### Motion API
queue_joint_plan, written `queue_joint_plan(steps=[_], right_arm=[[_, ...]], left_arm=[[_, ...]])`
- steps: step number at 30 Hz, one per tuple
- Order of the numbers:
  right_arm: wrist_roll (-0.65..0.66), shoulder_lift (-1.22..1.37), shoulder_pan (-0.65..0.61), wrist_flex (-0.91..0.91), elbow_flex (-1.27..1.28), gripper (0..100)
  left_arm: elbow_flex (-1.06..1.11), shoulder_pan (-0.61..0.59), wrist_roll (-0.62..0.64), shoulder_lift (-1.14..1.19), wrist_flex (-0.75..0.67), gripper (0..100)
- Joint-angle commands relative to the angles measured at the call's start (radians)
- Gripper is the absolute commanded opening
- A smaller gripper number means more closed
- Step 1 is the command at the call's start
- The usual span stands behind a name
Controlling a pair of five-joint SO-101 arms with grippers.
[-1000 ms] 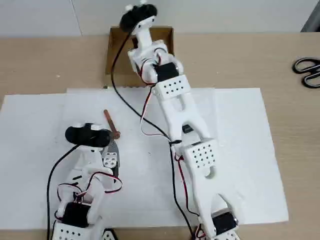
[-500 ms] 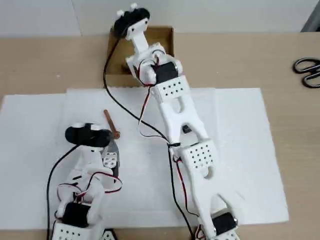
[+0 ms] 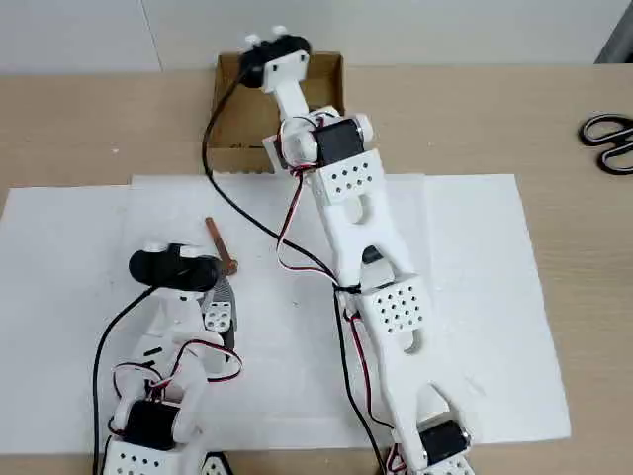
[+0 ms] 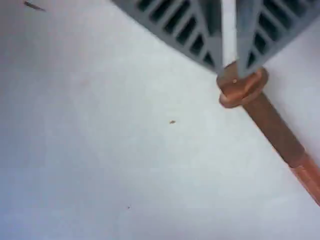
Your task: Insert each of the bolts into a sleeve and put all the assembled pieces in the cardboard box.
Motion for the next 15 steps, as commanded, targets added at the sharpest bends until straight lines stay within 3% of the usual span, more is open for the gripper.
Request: queue_joint_plan(steps=[1,7,15], right_arm=[[-0.115,-0.097,0.015,0.079,-0.04,17.7],[-0.226,-0.139,0.025,0.097,-0.037,17.7],[-0.235,-0.22,0.064,0.111,0.046,17.7]], left_arm=[[-0.004,-0.002,0.003,-0.009,0.006,1],[-0.004,-0.002,0.003,-0.009,0.006,1],[-0.004,-0.003,0.003,-0.009,0.006,1]])
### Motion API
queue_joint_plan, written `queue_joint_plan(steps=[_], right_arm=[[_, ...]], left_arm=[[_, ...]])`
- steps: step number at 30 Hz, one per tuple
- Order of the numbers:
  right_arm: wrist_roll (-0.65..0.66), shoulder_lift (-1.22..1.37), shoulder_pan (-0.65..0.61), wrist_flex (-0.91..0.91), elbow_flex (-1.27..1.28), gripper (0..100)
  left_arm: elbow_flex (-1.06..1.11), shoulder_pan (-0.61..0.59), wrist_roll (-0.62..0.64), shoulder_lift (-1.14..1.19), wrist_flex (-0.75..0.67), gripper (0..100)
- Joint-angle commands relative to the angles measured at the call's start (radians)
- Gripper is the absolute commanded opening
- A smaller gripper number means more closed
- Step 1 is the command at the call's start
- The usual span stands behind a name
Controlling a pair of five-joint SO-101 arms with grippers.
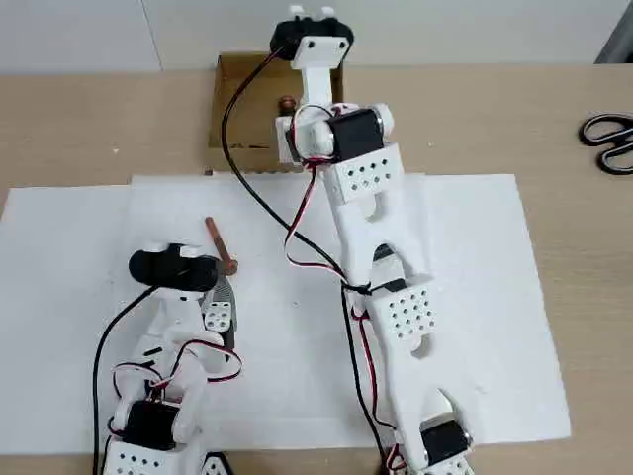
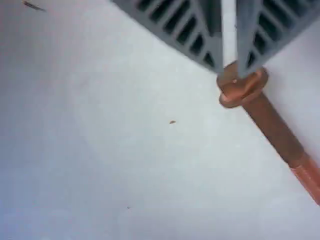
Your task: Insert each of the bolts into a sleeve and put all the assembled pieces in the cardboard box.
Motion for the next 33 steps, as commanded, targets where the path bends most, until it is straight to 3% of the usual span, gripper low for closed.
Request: queue_joint_plan(steps=[1,16,33], right_arm=[[-0.021,-0.11,0.047,0.019,0.072,17.7],[-0.137,-0.674,0.088,0.013,0.848,17.7],[-0.296,-0.773,0.203,-0.005,1.258,17.7]], left_arm=[[-0.004,-0.003,0.003,-0.009,0.006,1],[-0.004,-0.003,0.003,-0.009,0.006,1],[-0.004,-0.003,0.003,-0.009,0.006,1]])
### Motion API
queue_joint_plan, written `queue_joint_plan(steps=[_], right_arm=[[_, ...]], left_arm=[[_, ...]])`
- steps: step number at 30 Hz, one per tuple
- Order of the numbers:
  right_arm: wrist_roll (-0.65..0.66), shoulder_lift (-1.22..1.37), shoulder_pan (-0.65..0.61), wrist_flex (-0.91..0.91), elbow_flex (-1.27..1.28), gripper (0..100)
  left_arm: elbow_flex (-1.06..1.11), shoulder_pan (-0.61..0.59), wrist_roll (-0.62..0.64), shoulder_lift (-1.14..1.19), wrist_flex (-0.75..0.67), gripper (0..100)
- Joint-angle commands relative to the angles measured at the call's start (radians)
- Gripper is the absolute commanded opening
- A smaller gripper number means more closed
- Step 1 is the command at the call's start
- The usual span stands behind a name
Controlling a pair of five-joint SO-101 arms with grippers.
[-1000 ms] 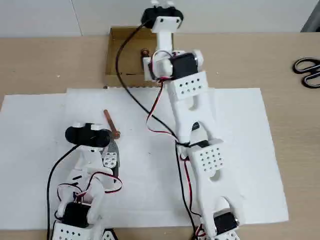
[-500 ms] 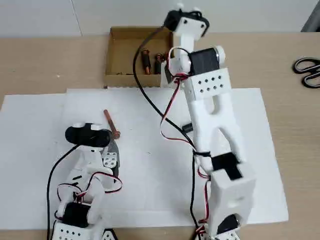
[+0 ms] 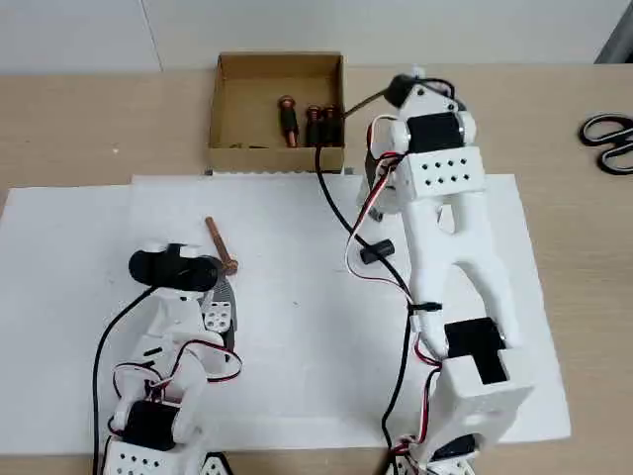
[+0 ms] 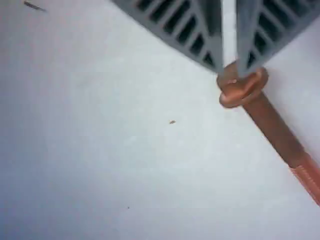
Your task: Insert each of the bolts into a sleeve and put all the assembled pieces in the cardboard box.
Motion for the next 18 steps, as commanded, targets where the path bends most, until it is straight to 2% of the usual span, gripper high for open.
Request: queue_joint_plan(steps=[1,7,18], right_arm=[[-0.046,-0.016,0.01,-0.005,0.02,17.7],[-0.106,0.093,0.004,-0.015,0.018,17.7],[-0.066,0.142,-0.045,-0.162,0.021,17.8]], left_arm=[[-0.004,-0.003,0.003,-0.009,0.006,1],[-0.004,-0.003,0.003,-0.009,0.006,1],[-0.004,-0.002,0.003,-0.009,0.006,1]])
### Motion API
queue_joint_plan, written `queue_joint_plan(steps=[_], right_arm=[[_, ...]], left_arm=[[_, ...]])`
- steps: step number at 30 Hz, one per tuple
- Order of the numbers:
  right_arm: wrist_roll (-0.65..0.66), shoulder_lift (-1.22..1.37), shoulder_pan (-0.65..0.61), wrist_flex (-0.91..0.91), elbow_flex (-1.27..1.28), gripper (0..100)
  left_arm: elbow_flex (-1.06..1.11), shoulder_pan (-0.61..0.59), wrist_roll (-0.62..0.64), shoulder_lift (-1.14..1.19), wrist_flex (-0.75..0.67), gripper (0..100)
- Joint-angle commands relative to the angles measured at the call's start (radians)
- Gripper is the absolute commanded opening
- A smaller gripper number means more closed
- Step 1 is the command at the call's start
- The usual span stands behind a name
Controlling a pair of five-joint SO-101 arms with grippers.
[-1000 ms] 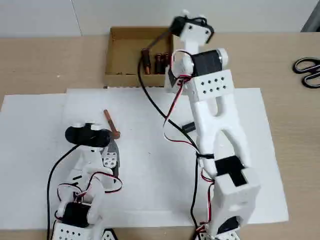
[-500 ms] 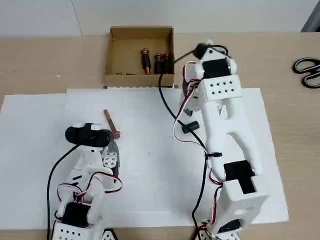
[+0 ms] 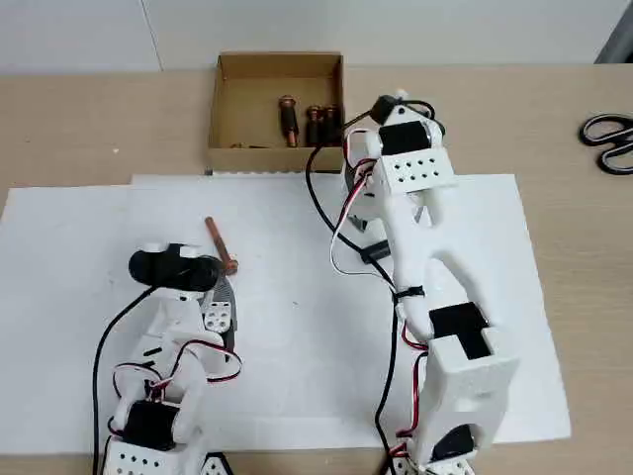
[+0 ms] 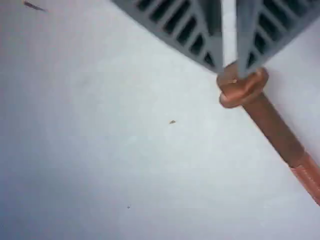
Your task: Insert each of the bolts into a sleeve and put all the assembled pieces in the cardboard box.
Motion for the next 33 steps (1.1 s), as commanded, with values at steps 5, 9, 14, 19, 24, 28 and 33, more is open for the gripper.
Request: queue_joint_plan(steps=[5,9,14,19,24,28,33], right_arm=[[0.018,0.081,-0.005,-0.036,-0.003,17.7],[0.018,0.104,-0.007,-0.044,-0.003,17.7],[0.018,0.105,-0.005,-0.067,-0.003,17.7],[0.018,0.134,-0.005,-0.081,-0.002,17.7],[0.018,0.179,-0.007,-0.071,-0.003,17.7],[0.018,0.183,-0.007,-0.077,-0.003,17.7],[0.018,0.18,-0.007,-0.073,-0.003,17.7]], left_arm=[[-0.004,-0.002,0.003,-0.009,0.006,1],[-0.004,-0.002,0.003,-0.009,0.006,1],[-0.004,-0.003,0.003,-0.009,0.006,1],[-0.004,-0.003,0.003,-0.009,0.006,1],[-0.004,-0.003,0.003,-0.009,0.006,1],[-0.004,-0.003,0.003,-0.009,0.006,1],[-0.004,-0.003,0.003,-0.009,0.006,1]])
